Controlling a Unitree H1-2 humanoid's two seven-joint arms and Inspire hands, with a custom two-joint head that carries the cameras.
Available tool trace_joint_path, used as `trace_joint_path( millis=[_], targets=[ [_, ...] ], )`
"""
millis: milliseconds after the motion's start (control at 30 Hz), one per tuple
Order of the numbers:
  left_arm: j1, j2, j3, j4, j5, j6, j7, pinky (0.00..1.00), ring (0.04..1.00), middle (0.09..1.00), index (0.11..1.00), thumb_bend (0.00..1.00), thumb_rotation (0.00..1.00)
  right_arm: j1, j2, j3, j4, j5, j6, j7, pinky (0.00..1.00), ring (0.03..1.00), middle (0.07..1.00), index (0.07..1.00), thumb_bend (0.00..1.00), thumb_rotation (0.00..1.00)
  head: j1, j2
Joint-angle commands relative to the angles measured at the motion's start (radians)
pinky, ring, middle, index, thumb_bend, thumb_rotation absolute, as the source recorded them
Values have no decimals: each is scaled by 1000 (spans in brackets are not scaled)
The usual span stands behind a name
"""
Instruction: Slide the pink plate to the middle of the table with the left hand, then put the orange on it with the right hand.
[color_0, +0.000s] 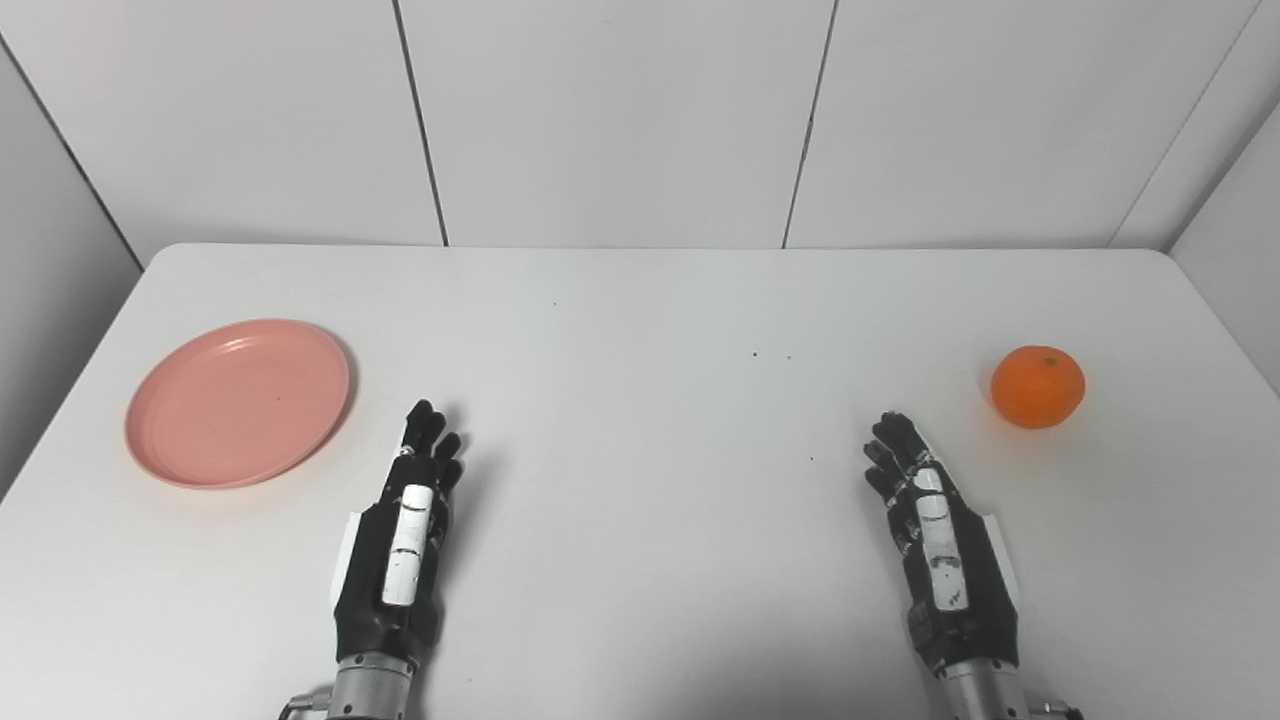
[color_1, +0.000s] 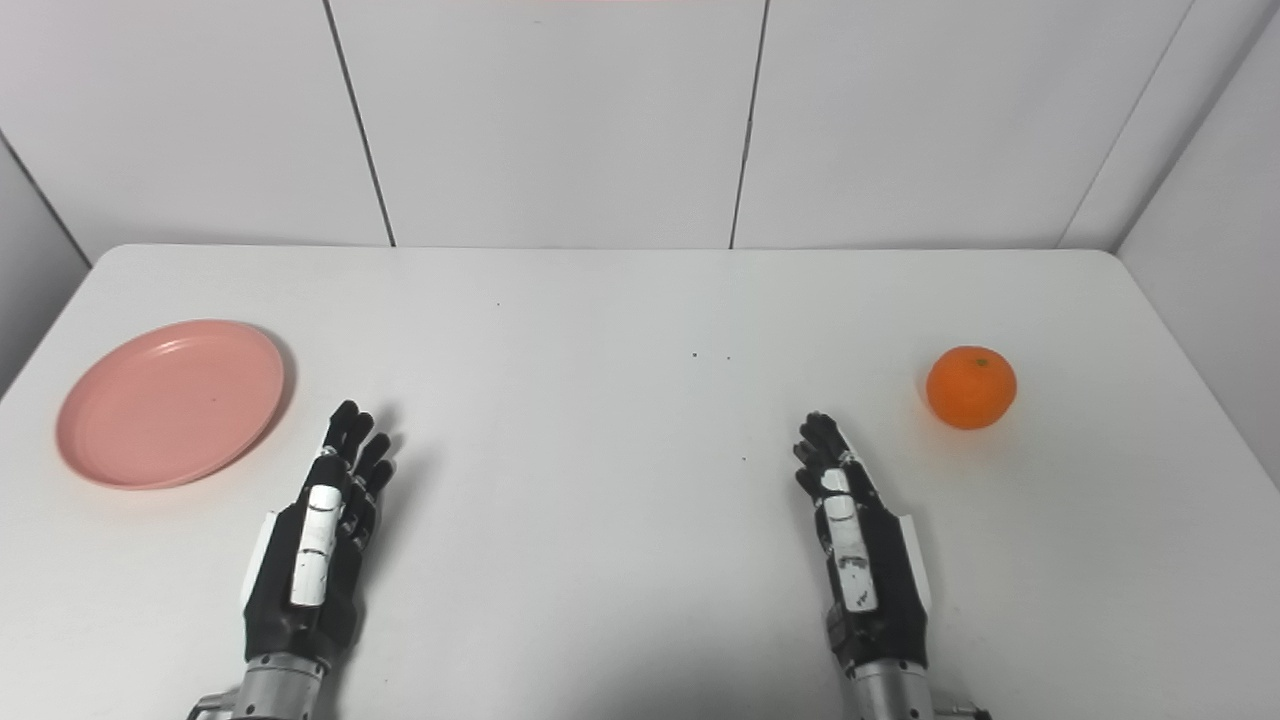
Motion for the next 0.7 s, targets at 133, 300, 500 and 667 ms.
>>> trace_joint_path(
  millis=[133, 300, 500, 667],
  targets=[
    [181, 57, 8, -35, 5, 1, -24, 1000, 980, 1000, 953, 696, 833, 26, 15, 0, 14, -3, 17, -12, 962, 914, 906, 871, 844, 858, -1, 1],
    [181, 55, 9, -36, 7, 4, -20, 1000, 974, 994, 948, 682, 829, 27, 17, 0, 12, -6, 15, -12, 974, 920, 912, 878, 834, 860, -1, 1],
    [180, 51, 11, -39, 4, 9, -18, 1000, 972, 989, 946, 676, 818, 26, 19, 0, 15, -13, 9, -11, 977, 921, 917, 886, 825, 871, -2, 1],
    [180, 53, 9, -42, 9, 11, -19, 1000, 975, 990, 950, 664, 828, 27, 19, -1, 13, -11, 13, -10, 978, 921, 915, 884, 828, 868, -3, 3]
  ],
)
